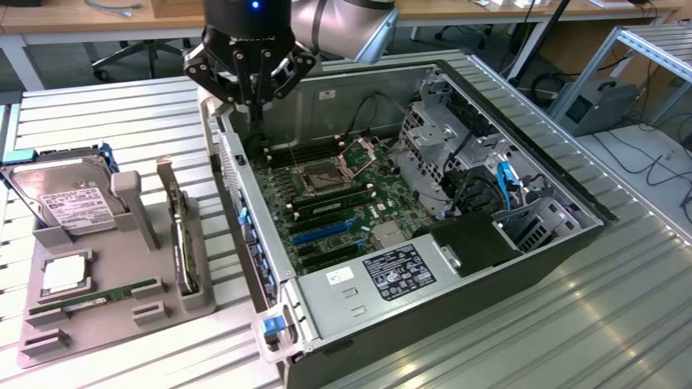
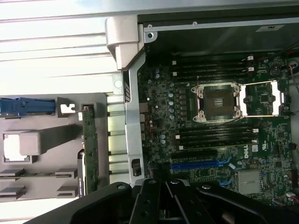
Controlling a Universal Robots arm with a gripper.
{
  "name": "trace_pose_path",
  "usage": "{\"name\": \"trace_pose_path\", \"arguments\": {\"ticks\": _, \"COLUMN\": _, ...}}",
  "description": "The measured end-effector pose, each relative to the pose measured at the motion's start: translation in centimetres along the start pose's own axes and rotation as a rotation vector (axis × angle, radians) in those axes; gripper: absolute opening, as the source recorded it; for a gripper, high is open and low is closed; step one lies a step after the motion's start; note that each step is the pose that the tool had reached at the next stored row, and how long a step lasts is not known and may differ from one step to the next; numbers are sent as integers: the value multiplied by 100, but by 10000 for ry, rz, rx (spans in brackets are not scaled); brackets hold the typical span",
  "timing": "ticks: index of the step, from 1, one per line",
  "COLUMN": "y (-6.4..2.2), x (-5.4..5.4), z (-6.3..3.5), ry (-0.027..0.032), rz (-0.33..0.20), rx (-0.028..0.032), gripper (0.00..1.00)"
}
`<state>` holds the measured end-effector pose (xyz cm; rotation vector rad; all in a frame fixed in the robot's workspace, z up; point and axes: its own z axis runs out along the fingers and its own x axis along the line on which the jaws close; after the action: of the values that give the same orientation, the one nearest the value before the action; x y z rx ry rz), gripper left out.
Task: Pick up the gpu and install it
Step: 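Reach for the gpu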
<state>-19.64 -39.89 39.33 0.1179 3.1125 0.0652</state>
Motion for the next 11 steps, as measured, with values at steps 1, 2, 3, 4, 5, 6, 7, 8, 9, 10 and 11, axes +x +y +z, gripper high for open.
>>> {"name": "trace_pose_path", "arguments": {"ticks": 1, "y": 0, "x": 3, "z": 0, "ry": 0, "rz": 0, "rx": 0, "gripper": 11}}
{"name": "trace_pose_path", "arguments": {"ticks": 2, "y": -1, "x": 6, "z": 0, "ry": 0, "rz": 0, "rx": 0, "gripper": 11}}
{"name": "trace_pose_path", "arguments": {"ticks": 3, "y": -1, "x": 9, "z": 0, "ry": 0, "rz": 0, "rx": 0, "gripper": 11}}
{"name": "trace_pose_path", "arguments": {"ticks": 4, "y": -1, "x": 13, "z": -1, "ry": 0, "rz": 0, "rx": 1, "gripper": 11}}
{"name": "trace_pose_path", "arguments": {"ticks": 5, "y": -1, "x": 16, "z": -1, "ry": 0, "rz": 0, "rx": 1, "gripper": 11}}
{"name": "trace_pose_path", "arguments": {"ticks": 6, "y": -1, "x": 20, "z": -1, "ry": 0, "rz": 1, "rx": 0, "gripper": 11}}
{"name": "trace_pose_path", "arguments": {"ticks": 7, "y": -2, "x": 23, "z": -1, "ry": 0, "rz": 0, "rx": 0, "gripper": 11}}
{"name": "trace_pose_path", "arguments": {"ticks": 8, "y": -2, "x": 28, "z": -1, "ry": 0, "rz": 1, "rx": 0, "gripper": 11}}
{"name": "trace_pose_path", "arguments": {"ticks": 9, "y": -2, "x": 30, "z": -1, "ry": 0, "rz": 0, "rx": 0, "gripper": 11}}
{"name": "trace_pose_path", "arguments": {"ticks": 10, "y": -3, "x": 34, "z": -1, "ry": 0, "rz": 0, "rx": 0, "gripper": 11}}
{"name": "trace_pose_path", "arguments": {"ticks": 11, "y": -3, "x": 37, "z": -1, "ry": 0, "rz": 1, "rx": 0, "gripper": 11}}
